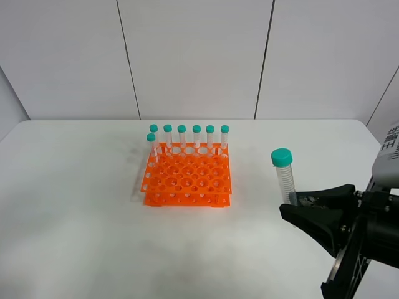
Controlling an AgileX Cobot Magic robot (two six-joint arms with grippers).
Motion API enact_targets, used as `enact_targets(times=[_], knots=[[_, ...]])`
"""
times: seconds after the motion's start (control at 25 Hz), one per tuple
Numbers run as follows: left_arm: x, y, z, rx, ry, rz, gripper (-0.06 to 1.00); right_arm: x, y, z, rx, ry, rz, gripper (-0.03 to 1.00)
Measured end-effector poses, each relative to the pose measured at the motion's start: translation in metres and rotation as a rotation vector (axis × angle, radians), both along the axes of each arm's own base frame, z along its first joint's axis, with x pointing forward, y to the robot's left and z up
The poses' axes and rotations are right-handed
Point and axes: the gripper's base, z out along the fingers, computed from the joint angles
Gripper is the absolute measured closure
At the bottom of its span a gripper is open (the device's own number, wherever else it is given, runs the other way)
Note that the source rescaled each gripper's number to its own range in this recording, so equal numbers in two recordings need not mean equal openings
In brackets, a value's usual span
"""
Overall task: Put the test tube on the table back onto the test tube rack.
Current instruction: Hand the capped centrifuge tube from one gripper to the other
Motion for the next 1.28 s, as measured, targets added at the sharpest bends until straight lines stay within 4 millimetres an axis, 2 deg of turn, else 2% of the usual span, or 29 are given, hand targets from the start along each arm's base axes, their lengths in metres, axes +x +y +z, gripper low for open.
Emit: enact_targets(times=[1.28], knots=[[0.0, 0.0, 0.0, 0.0, 0.0, 0.0, -0.06, 0.0001, 0.0001, 0.0003, 0.011, 0.006, -0.005, 0.94]])
